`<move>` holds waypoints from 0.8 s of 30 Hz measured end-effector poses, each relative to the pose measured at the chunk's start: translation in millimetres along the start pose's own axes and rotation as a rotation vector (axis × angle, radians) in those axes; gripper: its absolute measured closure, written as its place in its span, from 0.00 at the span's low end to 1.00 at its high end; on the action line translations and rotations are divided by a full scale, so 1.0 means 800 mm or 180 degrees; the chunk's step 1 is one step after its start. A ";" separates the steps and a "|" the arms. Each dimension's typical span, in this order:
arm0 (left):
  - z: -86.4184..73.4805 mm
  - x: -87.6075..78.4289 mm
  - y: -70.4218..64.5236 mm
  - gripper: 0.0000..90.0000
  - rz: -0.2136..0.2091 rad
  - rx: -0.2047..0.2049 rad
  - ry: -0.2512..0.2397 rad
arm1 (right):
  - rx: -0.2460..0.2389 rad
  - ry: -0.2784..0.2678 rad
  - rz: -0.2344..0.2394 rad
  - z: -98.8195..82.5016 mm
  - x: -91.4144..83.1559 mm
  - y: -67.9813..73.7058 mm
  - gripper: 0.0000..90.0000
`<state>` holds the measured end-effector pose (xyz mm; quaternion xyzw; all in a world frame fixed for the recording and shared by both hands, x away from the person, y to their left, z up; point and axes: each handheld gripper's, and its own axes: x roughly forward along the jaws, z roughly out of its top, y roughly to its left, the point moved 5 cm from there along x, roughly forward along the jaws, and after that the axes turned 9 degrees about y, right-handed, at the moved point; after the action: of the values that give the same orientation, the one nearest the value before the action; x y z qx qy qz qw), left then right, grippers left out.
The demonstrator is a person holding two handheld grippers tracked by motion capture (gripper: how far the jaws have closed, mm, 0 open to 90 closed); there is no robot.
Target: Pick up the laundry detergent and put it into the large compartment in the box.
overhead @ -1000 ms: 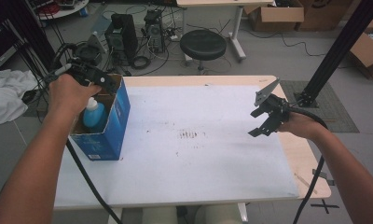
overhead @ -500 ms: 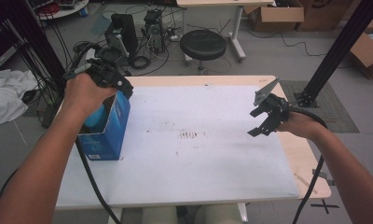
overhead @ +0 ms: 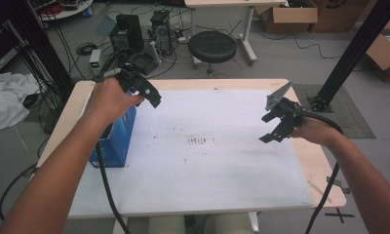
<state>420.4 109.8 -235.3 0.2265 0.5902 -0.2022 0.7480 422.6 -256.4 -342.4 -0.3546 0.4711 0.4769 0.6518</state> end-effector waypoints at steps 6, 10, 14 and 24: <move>0.011 0.006 -0.021 0.22 -0.0065 0.0176 -0.0005 | -0.0008 0.0001 0.0003 0.001 -0.001 0.002 0.19; 0.018 0.009 -0.033 0.22 -0.0085 0.0320 0.0003 | 0.0003 0.0008 0.0003 0.000 -0.001 0.002 0.19; 0.023 0.014 -0.043 0.22 -0.0082 0.0433 0.0019 | -0.0007 0.0018 0.0008 0.001 0.000 0.003 0.19; 0.033 0.035 -0.069 0.22 -0.0163 0.0730 0.0048 | -0.0010 0.0033 0.0023 0.005 0.002 0.005 0.19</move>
<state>416.1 48.9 -262.4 0.2969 0.5743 -0.2858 0.7074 420.0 -251.3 -342.9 -0.3564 0.4750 0.4781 0.6471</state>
